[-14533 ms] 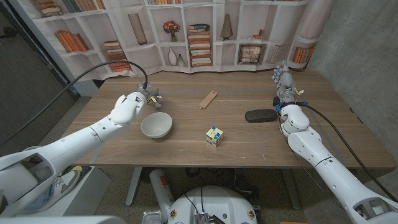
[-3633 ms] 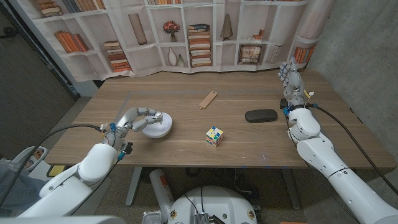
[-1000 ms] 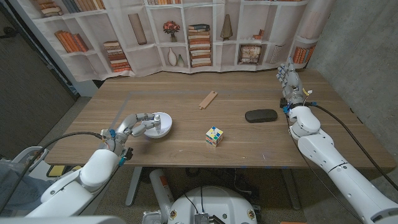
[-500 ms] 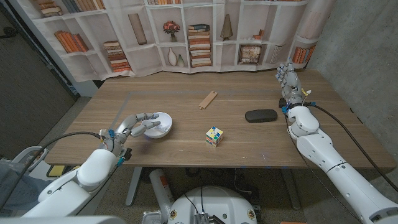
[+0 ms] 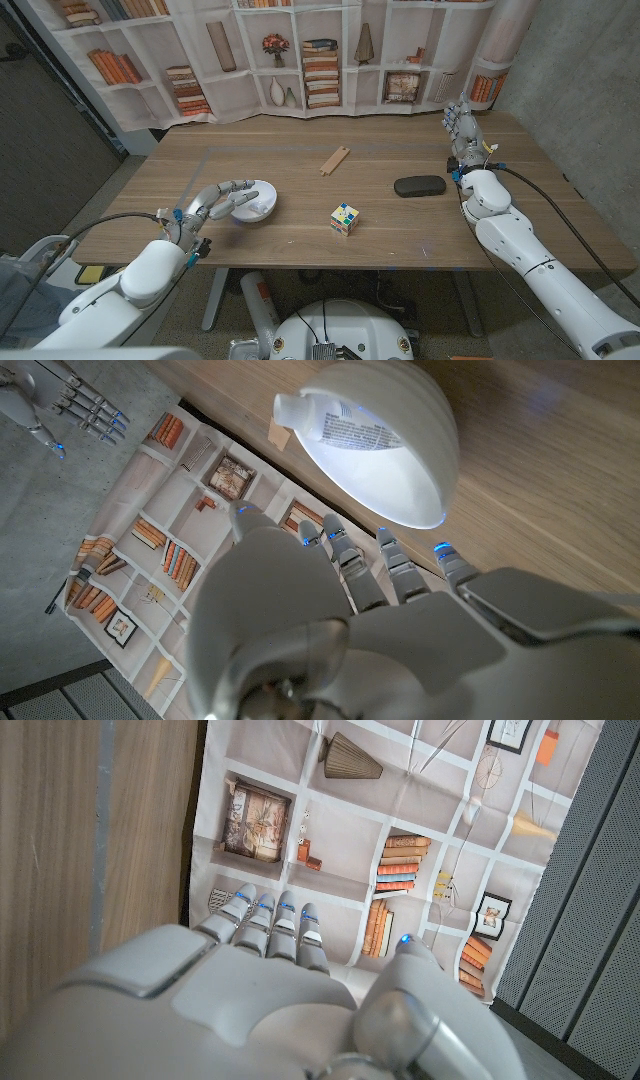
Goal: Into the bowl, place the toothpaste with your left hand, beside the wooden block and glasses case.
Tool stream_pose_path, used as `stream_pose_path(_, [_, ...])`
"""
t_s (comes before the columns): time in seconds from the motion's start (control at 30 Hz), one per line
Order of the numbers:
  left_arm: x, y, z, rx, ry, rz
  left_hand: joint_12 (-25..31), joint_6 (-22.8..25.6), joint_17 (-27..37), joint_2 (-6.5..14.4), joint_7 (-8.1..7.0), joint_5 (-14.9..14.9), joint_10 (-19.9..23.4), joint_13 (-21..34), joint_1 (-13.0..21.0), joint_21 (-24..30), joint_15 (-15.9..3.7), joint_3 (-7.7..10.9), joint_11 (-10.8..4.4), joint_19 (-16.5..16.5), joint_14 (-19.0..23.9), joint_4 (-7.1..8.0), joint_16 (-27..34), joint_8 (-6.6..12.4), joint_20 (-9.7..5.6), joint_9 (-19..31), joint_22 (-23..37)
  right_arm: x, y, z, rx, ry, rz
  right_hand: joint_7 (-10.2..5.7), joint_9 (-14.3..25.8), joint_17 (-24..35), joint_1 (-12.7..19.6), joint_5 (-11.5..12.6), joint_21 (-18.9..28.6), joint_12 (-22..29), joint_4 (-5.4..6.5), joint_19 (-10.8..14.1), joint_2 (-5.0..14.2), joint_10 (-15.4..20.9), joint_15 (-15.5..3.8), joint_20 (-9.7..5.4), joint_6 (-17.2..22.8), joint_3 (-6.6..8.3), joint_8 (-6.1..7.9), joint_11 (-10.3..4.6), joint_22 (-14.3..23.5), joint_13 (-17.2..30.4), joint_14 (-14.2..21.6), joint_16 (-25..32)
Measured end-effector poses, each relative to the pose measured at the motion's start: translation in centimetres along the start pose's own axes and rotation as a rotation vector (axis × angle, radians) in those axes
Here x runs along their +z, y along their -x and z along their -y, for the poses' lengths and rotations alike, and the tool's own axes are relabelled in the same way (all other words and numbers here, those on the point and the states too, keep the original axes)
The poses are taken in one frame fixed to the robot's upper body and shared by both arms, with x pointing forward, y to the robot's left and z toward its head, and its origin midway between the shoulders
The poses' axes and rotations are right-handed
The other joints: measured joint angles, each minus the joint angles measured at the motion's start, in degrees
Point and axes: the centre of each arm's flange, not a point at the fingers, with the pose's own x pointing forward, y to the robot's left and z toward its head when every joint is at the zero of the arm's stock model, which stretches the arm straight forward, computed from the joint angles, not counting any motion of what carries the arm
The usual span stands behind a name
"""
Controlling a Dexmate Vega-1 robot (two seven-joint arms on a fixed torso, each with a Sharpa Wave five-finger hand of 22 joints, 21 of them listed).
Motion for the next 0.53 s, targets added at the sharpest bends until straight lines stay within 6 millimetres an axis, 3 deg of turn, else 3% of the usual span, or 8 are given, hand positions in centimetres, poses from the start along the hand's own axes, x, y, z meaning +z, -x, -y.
stream_pose_path(0.53, [0.63, -0.04, -0.37, 0.006, 0.009, 0.026, 0.0, -0.3, 0.0, 0.53, 0.3, 0.22, 0.0, -0.01, -0.98, 0.0, 0.21, 0.01, 0.0, -0.09, -0.2, 0.95, 0.0, 0.0, 0.09, -0.01, 0.3, 0.24, 0.42, 0.1, -0.006, 0.011, 0.003, -0.17, 0.0, 0.0, 0.0, 0.0, -0.22, 0.0, 0.0, 0.21, 0.0, 0.44, 0.0, -0.22, 0.45, 0.0, 0.0, 0.01, 0.0, -0.01, 0.0, 0.0])
